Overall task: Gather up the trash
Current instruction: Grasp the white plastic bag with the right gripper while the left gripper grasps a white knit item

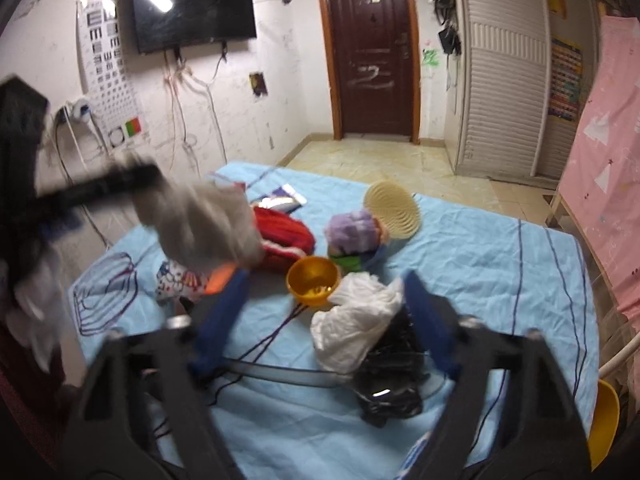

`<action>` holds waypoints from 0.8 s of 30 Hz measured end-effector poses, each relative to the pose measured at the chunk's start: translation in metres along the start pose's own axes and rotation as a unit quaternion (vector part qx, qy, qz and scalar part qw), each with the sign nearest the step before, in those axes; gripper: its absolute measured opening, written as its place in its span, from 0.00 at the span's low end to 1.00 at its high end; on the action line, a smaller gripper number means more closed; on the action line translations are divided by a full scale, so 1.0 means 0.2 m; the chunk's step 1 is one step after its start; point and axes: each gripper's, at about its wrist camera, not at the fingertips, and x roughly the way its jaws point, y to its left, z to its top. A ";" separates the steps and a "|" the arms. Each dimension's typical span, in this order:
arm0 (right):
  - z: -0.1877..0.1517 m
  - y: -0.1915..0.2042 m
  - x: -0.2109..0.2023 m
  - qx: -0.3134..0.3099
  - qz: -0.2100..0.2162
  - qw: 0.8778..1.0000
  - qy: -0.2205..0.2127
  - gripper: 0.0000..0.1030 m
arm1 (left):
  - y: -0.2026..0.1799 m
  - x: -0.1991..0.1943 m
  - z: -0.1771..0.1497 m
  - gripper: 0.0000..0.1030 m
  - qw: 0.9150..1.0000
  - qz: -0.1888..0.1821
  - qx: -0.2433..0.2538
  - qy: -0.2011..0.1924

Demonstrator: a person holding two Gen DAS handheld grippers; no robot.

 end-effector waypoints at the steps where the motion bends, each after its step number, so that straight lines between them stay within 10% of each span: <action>1: 0.00 0.00 0.02 -0.004 -0.005 1.000 0.009 0.62 | 0.02 -0.02 0.02 0.05 1.000 0.000 -0.006 -0.005; 14: -0.04 0.02 0.24 -0.048 -0.083 0.990 0.104 0.27 | 0.08 -0.04 0.02 0.05 1.000 -0.007 -0.016 -0.004; 24: 0.04 -0.08 0.02 0.042 0.002 0.999 0.011 0.25 | 0.05 -0.04 0.04 0.05 1.000 -0.003 -0.005 -0.004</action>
